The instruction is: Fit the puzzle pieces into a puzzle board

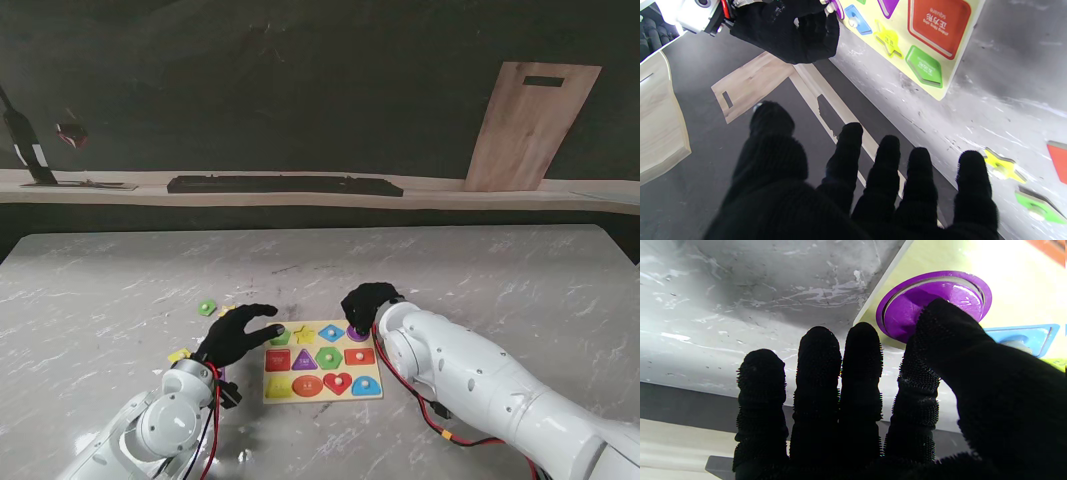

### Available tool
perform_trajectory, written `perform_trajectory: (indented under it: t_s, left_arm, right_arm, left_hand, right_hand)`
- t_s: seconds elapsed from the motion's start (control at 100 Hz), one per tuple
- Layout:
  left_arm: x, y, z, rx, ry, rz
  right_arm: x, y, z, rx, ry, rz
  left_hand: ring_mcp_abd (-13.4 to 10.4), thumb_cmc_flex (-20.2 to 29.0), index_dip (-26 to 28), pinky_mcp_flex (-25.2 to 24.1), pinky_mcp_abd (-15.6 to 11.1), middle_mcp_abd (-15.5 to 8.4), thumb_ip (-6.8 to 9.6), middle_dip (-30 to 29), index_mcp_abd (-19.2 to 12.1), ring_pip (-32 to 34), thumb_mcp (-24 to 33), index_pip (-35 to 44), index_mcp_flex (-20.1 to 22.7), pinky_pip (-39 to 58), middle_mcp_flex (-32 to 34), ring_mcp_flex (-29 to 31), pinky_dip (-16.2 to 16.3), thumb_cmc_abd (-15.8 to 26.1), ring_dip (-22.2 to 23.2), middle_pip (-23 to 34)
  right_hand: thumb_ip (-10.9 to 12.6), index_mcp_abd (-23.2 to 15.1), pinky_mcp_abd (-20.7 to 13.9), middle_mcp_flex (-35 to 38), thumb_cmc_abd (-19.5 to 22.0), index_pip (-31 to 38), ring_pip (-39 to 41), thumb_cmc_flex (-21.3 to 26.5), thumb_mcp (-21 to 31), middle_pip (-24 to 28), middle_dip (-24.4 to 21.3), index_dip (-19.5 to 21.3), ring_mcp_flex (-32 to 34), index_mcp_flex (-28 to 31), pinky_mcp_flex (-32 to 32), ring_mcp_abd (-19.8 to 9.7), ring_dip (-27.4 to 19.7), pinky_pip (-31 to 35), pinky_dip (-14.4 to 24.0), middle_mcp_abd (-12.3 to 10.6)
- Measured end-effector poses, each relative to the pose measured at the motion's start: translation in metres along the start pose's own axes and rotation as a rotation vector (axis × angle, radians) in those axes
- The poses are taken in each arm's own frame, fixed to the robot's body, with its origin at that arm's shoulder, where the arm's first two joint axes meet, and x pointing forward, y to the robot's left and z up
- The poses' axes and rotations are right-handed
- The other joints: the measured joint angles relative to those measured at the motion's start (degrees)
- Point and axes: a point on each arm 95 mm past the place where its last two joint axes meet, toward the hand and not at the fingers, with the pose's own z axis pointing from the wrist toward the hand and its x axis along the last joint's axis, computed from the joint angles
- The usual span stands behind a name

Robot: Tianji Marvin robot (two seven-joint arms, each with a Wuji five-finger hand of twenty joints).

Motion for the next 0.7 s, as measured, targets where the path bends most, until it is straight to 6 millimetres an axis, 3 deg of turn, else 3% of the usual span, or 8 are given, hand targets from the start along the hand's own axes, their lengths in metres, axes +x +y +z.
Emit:
perform_trajectory:
  t_s: [0.24, 0.33, 0.41, 0.47, 0.56, 0.7]
  left_arm:
    - [-0.0005, -0.0013, 0.0059, -0.024, 0.002, -0.023]
    - [0.0003, -0.0010, 0.0051, -0.024, 0.006, -0.021]
    - [0.0020, -0.0006, 0.0030, -0.021, 0.014, -0.015]
    - [0.0030, 0.0000, 0.0014, -0.019, 0.019, -0.012]
    - [0.0031, 0.0006, -0.0004, -0.015, 0.020, -0.008]
    - [0.0035, 0.0008, -0.0031, -0.006, 0.018, 0.004]
  right_arm:
    - [0.0013, -0.0027, -0.0016, 0.010, -0.016, 0.002]
    - [0.0021, -0.0027, -0.0022, 0.014, -0.016, 0.001]
    - [0.0030, -0.0027, -0.0039, 0.017, -0.017, 0.000]
    - [0.0044, -0.0029, -0.0056, 0.016, -0.013, -0.009]
    - [0.0057, -0.0035, -0.0074, 0.010, -0.005, -0.036]
    - [0.0058, -0.0032, -0.0082, -0.017, 0.002, -0.059]
  left_hand:
    - [0.0, 0.0, 0.0, 0.0, 0.0, 0.0, 0.00, 0.0, 0.0, 0.0, 0.0, 0.0, 0.0, 0.0, 0.0, 0.0, 0.0, 0.1, 0.0, 0.0]
    - [0.0, 0.0, 0.0, 0.0, 0.0, 0.0, 0.00, 0.0, 0.0, 0.0, 0.0, 0.0, 0.0, 0.0, 0.0, 0.0, 0.0, 0.1, 0.0, 0.0]
    - [0.0, 0.0, 0.0, 0.0, 0.0, 0.0, 0.00, 0.0, 0.0, 0.0, 0.0, 0.0, 0.0, 0.0, 0.0, 0.0, 0.0, 0.1, 0.0, 0.0]
    - [0.0, 0.0, 0.0, 0.0, 0.0, 0.0, 0.00, 0.0, 0.0, 0.0, 0.0, 0.0, 0.0, 0.0, 0.0, 0.0, 0.0, 0.1, 0.0, 0.0]
    - [0.0, 0.0, 0.0, 0.0, 0.0, 0.0, 0.00, 0.0, 0.0, 0.0, 0.0, 0.0, 0.0, 0.0, 0.0, 0.0, 0.0, 0.1, 0.0, 0.0]
    - [0.0, 0.0, 0.0, 0.0, 0.0, 0.0, 0.00, 0.0, 0.0, 0.0, 0.0, 0.0, 0.0, 0.0, 0.0, 0.0, 0.0, 0.1, 0.0, 0.0]
  right_hand:
    - [0.1, 0.8, 0.0, -2.4, 3.0, 0.3, 0.0, 0.0, -1.0, 0.0, -0.1, 1.0, -1.2, -1.9, -2.1, 0.5, -0.2, 0.0, 0.0, 0.1]
    - [1.3, 1.8, 0.6, -5.5, 5.3, 1.3, -0.3, -0.7, -3.5, 0.0, 3.3, 1.0, -1.9, -3.3, -3.4, 0.7, -0.5, 0.0, 0.0, 0.9]
    - [3.3, 3.4, 0.7, -7.0, 10.8, 0.7, -0.7, -5.8, -8.1, -0.2, 4.7, 2.8, -2.5, -4.7, -4.3, 1.2, -0.6, 0.0, 0.0, 1.6]
    - [8.1, 5.1, 0.8, -9.0, 14.1, -1.8, -0.7, -8.5, -10.1, -0.2, 5.3, 8.6, -3.6, -5.9, -4.9, 1.3, -0.7, 0.0, 0.0, 1.6]
    - [9.1, 5.2, 1.0, -9.7, 15.4, -2.2, -0.7, -9.0, -10.4, -0.1, 5.6, 11.9, -4.1, -8.4, -5.4, 1.3, -0.7, 0.0, 0.0, 1.6]
    - [9.1, 7.8, 1.0, -11.2, 16.2, -6.5, -0.7, -9.0, -11.3, 0.1, 6.1, 11.6, -4.1, -14.6, -5.5, 1.3, -0.7, 0.0, 0.0, 1.6]
